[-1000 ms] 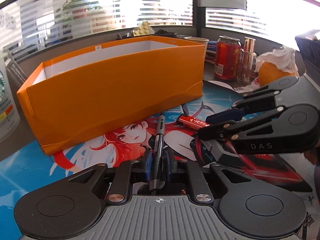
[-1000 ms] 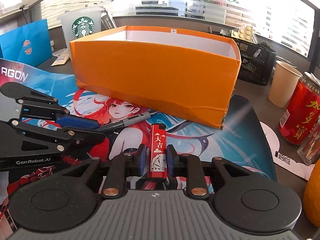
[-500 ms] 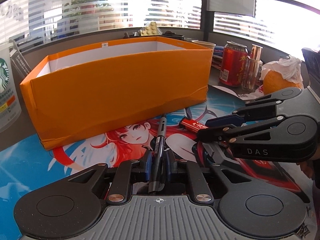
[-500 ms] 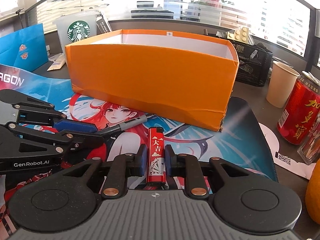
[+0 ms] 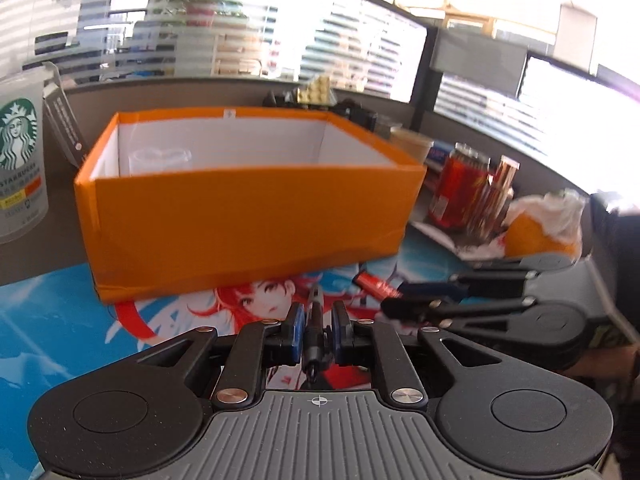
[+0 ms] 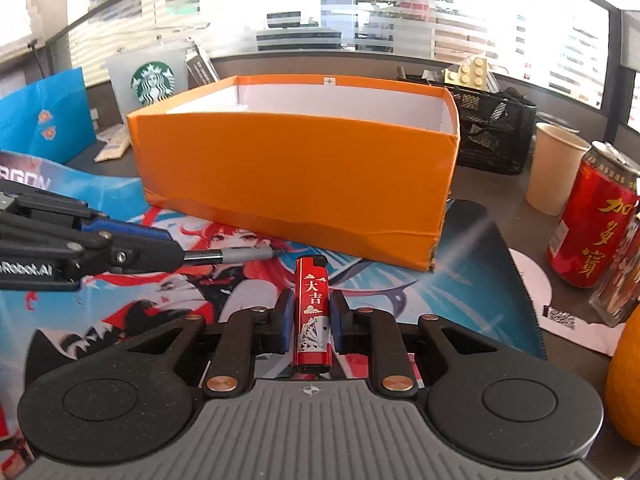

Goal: Organize rigid objects
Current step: 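Grasp the red lighter with right tool while left tool grasps the black pen, then lift the lighter and pen up over the orange box with both tools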

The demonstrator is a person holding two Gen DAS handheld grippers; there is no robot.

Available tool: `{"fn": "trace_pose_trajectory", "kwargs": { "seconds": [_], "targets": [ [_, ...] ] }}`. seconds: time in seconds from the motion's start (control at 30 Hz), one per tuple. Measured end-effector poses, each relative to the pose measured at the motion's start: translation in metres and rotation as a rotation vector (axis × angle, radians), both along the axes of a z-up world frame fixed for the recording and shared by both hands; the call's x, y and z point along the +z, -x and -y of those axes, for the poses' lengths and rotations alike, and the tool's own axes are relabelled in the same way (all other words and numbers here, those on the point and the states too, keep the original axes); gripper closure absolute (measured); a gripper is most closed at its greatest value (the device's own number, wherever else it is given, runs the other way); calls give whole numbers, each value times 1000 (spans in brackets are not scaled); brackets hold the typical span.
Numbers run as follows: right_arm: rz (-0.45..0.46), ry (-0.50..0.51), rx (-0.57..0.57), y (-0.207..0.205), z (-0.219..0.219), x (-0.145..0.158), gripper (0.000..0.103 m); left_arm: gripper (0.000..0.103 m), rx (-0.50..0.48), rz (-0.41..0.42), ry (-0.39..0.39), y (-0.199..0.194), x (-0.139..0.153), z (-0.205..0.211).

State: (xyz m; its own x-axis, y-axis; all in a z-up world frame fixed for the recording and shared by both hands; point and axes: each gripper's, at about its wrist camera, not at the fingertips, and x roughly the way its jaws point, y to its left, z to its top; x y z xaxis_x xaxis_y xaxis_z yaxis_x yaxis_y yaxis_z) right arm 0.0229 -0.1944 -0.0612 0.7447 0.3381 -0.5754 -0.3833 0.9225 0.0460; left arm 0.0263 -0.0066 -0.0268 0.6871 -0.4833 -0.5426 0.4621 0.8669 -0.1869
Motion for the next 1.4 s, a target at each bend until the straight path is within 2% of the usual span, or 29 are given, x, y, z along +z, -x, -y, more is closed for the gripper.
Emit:
{"fn": "trace_pose_trajectory", "kwargs": {
  "seconds": [0.1, 0.27, 0.33, 0.43, 0.57, 0.67, 0.7, 0.77, 0.83, 0.87, 1.0, 1.4],
  "targets": [
    [2, 15, 2, 0, -2, 0, 86, 101, -3, 19, -20, 0, 3, 1],
    [-16, 20, 5, -1, -5, -5, 86, 100, -20, -78, -29, -7, -17, 2],
    [-13, 20, 5, -1, -6, -5, 86, 100, -16, -64, -15, -7, -16, 2],
    [-14, 20, 6, -1, -6, -5, 86, 95, -31, -25, -38, -7, -12, 9],
    [-21, 21, 7, -2, -6, -5, 86, 93, -58, -57, -85, -16, -21, 24],
    [-19, 25, 6, -2, -6, -5, 86, 83, -40, -70, -133, -22, -30, 33],
    [-17, 28, 5, -2, -6, -5, 86, 80, -48, -51, -148, -22, -31, 36],
    [-18, 26, 4, -2, -5, -6, 86, 79, -67, -12, -199, -21, -33, 45],
    [-21, 24, 4, -3, -5, -7, 86, 90, -78, 19, -227, -19, -34, 49],
    [-22, 23, 5, -3, -5, -7, 86, 95, -82, 15, -214, -18, -34, 48],
    [-7, 21, 2, -2, -4, -4, 86, 95, -83, -8, -167, -13, -33, 41],
    [60, 4, -10, 9, -1, 16, 86, 95, -3, 121, -70, 3, 22, 11]
  ]
}}
